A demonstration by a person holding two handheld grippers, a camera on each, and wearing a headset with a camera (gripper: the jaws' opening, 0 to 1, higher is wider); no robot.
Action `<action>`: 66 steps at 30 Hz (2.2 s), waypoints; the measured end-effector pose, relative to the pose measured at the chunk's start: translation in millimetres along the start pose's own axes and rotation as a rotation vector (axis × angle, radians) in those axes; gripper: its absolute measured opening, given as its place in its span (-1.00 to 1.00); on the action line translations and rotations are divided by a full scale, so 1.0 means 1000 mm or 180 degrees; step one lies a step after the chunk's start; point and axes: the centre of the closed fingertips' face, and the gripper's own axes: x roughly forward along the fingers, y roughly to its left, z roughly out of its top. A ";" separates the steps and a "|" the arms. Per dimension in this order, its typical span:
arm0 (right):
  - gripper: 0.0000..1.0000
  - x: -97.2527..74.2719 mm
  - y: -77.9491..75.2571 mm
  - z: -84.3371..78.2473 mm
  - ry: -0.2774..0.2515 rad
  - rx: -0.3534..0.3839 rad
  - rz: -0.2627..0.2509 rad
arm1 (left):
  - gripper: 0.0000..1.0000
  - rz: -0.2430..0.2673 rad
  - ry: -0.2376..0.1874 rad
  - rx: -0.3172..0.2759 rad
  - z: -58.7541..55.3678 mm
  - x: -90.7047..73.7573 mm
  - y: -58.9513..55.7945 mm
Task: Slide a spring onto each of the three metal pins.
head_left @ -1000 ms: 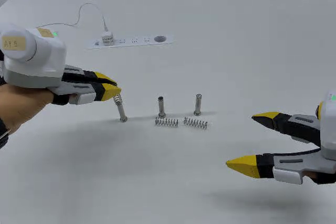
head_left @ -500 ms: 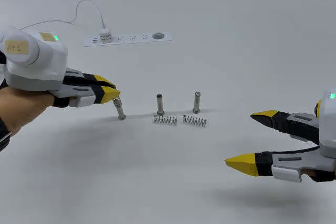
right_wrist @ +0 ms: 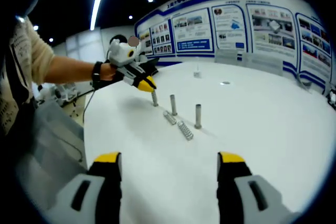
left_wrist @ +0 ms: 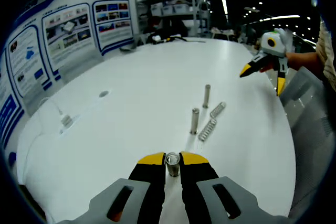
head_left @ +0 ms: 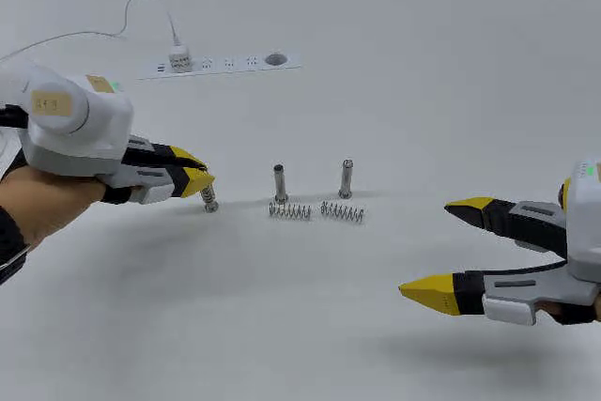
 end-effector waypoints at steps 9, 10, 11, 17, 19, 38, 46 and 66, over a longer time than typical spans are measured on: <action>0.51 0.000 0.000 -0.002 0.0012 0.0010 -0.0002 | -0.80 -0.0009 0.0028 -0.0041 -0.009 0.006 0.001; 0.51 0.000 0.000 -0.002 0.0013 0.0010 -0.0002 | -0.80 -0.0009 0.0003 -0.0049 -0.008 0.006 0.001; 0.51 0.000 0.000 -0.002 0.0014 0.0010 -0.0003 | -0.80 -0.0009 0.0017 -0.0058 -0.009 0.007 0.001; 0.51 0.000 0.000 -0.002 0.0019 0.0005 -0.0002 | -0.80 -0.0007 0.0005 -0.0056 -0.009 0.007 0.002; 0.51 0.000 0.001 -0.002 0.0018 0.0001 0.0004 | -0.79 0.0002 0.0003 -0.0049 -0.009 0.007 0.003; 0.50 0.002 0.002 0.000 0.0031 -0.0020 0.0029 | -0.46 0.0059 0.0007 -0.0097 -0.013 0.006 0.002; 0.50 0.003 0.004 0.001 0.0035 -0.0039 0.0040 | -0.25 0.0120 -0.0025 -0.0171 -0.016 0.002 0.002; 0.50 0.006 0.004 0.004 0.0038 -0.0072 0.0079 | -0.06 0.0229 -0.0275 -0.0372 -0.016 -0.018 -0.013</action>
